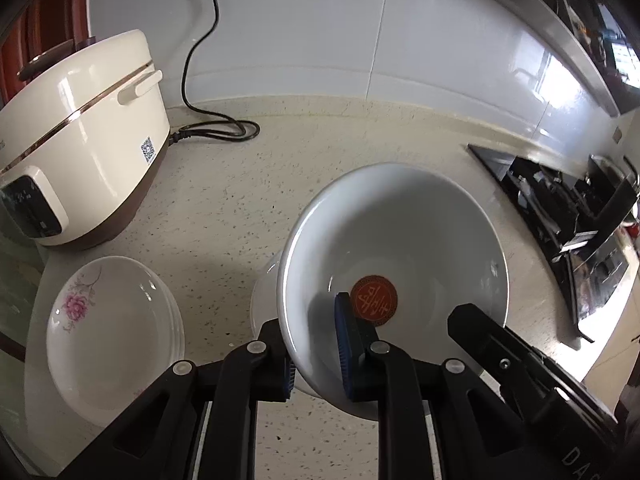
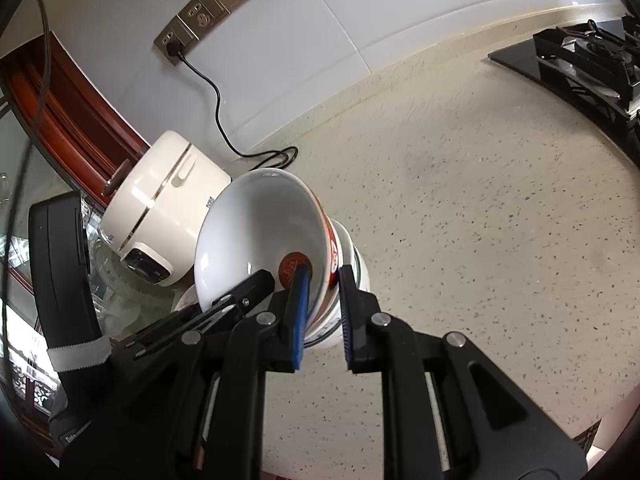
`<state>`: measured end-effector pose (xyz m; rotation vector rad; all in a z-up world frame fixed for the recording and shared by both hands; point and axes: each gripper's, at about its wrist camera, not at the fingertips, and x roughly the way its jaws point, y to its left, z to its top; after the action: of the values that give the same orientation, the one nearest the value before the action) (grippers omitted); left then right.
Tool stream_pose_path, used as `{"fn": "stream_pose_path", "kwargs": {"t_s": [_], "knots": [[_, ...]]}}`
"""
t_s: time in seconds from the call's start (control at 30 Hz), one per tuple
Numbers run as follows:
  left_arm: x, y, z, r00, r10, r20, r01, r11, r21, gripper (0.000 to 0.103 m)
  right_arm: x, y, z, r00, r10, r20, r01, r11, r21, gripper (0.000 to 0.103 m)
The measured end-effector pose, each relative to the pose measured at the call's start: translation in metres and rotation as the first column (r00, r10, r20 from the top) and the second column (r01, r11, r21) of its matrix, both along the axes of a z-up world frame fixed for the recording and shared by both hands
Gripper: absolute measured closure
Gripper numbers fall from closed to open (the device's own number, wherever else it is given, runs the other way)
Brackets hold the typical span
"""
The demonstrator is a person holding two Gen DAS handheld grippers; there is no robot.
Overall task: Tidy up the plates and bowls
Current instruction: 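Carry the red-band bowl with both tools over the nested bowls, then lower the red-band bowl into the nested bowls and open both tools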
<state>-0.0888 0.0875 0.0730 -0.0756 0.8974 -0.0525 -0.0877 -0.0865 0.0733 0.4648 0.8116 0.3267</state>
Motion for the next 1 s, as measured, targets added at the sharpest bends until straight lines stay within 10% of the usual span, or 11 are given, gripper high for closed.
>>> {"fn": "stream_pose_path", "kwargs": {"t_s": [0.53, 0.67, 0.8, 1.0], "knots": [[0.020, 0.005, -0.021, 0.998, 0.012, -0.064, -0.008, 0.999, 0.053, 0.079, 0.011, 0.004, -0.012, 0.999, 0.047, 0.008, -0.047, 0.998, -0.028, 0.082], [0.021, 0.008, -0.015, 0.999, -0.020, -0.045, 0.020, 1.000, -0.005, 0.056, 0.012, -0.014, -0.007, 0.998, 0.037, 0.041, -0.038, 0.998, 0.041, 0.042], [0.013, 0.004, -0.001, 0.998, -0.018, 0.054, 0.017, 0.999, 0.032, 0.028, 0.009, -0.032, 0.001, 0.996, 0.018, 0.082, -0.020, 0.999, 0.032, 0.039], [-0.002, 0.014, 0.020, 0.982, -0.009, 0.188, 0.005, 1.000, 0.023, 0.019, 0.007, -0.062, -0.003, 0.998, -0.027, 0.059, 0.024, 0.999, 0.047, 0.035]]}}
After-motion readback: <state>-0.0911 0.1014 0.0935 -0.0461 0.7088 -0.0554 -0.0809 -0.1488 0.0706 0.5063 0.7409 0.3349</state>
